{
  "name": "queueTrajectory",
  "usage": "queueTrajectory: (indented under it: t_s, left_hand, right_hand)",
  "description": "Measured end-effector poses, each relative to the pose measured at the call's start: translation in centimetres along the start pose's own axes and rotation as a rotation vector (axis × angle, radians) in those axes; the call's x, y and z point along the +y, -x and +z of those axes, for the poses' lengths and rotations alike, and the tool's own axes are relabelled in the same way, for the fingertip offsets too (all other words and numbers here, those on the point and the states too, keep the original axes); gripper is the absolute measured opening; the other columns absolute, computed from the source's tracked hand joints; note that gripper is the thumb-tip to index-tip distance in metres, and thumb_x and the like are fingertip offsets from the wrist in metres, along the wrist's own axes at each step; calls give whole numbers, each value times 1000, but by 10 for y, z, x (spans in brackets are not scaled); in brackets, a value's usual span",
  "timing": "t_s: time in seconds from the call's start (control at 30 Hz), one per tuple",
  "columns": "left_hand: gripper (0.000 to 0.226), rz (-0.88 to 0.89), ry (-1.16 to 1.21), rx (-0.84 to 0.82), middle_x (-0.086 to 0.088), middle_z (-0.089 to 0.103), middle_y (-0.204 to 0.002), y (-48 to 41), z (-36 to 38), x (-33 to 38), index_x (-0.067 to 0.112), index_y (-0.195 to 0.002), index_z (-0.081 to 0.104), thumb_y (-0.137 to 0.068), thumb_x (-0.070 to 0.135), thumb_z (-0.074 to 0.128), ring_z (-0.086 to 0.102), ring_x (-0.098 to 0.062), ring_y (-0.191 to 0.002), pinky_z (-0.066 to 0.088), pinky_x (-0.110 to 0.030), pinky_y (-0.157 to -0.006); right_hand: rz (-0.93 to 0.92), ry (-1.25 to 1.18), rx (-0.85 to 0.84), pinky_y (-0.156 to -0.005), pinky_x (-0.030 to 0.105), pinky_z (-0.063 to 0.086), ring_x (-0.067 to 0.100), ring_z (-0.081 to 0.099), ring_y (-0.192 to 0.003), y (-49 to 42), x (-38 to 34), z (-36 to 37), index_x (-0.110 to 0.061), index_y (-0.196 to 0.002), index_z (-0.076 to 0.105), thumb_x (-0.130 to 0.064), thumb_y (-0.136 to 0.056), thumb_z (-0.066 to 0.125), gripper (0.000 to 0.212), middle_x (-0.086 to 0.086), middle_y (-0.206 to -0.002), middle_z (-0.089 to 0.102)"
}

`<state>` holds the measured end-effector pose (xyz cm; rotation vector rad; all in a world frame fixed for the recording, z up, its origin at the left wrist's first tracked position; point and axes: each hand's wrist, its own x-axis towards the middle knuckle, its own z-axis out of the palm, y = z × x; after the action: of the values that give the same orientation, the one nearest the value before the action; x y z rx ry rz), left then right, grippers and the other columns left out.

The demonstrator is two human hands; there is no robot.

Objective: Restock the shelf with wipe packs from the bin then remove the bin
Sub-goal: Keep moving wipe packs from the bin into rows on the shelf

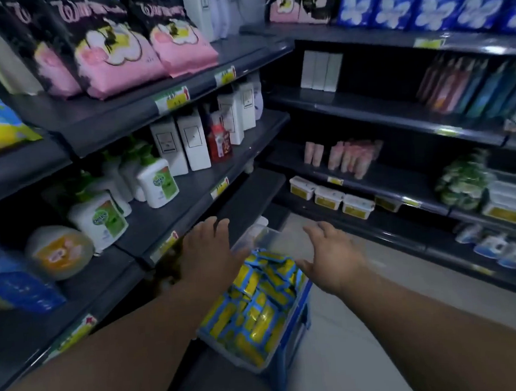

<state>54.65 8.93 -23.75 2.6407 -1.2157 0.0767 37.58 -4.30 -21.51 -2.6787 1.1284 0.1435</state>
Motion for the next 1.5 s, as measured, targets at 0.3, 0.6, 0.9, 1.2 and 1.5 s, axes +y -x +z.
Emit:
queueTrajectory:
  t_s: [0.3,0.6,0.9,1.2,1.5]
  left_hand:
    - [69,-29,-6,-175,-10,34,-147,-71,83,-28,12,-144,34,-90,52,51,30,-29,-136,29,-40,-109]
    - [70,-167,23,-345,-4,19,-156,-76,202,-48,16,-150,19,-95,54,41,19,-21,-143,24,-35,-115]
    - [69,-303,96,-472,3,3,-160,-82,321,-56,26,-153,10,-96,53,40,10,-20,-147,22,-37,-116]
    - [57,-241,300,-269,-10,55,-132,-71,352,-51,13,-129,55,-83,46,56,58,-32,-116,52,-45,-89]
    - [70,-480,569,-252,6,16,-157,-103,323,-36,30,-150,19,-92,40,57,20,-17,-144,33,-38,-111]
  right_hand:
    - [70,-23,-155,-110,39,33,24,24,-143,-89,26,64,-29,-150,21,-51,-93,50,67,1,-159,15]
    - [-36,-64,-283,-103,34,39,22,35,-135,-182,39,170,-29,-147,27,-49,-90,54,65,-2,-152,26]
    - [-243,-1,-319,-114,41,26,25,21,-144,-277,43,280,-28,-149,26,-43,-94,50,61,2,-159,15]
    - [-463,217,-321,-118,45,-10,17,5,-149,-319,27,332,-27,-154,5,-9,-97,40,70,-3,-161,12]
    - [-115,-730,-181,-70,25,50,29,64,-82,-297,28,282,-26,-138,52,-10,-102,41,41,2,-91,71]
